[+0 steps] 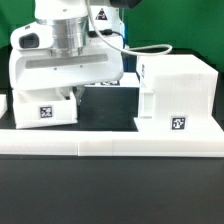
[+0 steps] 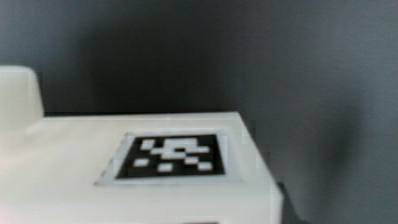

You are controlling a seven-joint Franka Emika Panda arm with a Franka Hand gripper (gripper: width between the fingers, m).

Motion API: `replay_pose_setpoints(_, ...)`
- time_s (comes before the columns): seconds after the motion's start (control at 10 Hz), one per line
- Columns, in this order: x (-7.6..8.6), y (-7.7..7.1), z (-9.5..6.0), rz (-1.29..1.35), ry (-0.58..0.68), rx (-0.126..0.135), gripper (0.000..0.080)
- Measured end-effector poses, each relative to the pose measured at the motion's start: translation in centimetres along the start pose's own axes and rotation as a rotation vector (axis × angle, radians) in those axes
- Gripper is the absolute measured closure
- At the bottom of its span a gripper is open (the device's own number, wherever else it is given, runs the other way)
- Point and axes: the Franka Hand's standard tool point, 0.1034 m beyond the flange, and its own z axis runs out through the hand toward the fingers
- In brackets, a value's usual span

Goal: Assemble drawer

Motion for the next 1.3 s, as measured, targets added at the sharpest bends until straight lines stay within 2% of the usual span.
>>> replay_pose_setpoints(0.1, 0.3, -0.31, -1.05, -0.05, 0.003, 0.006, 0.0757)
replay_pose_setpoints(0.3, 0.46, -0.61, -1.78, -0.147, -0.009, 0.023, 0.0757)
replay_pose_setpoints(0.6, 0.26, -0.52, -1.58, -0.2, -0.011, 0.023, 0.0757)
replay_pose_setpoints(1.3, 0.3, 0.21, -1.12, -0.774, -0.03, 0.015, 0.0757)
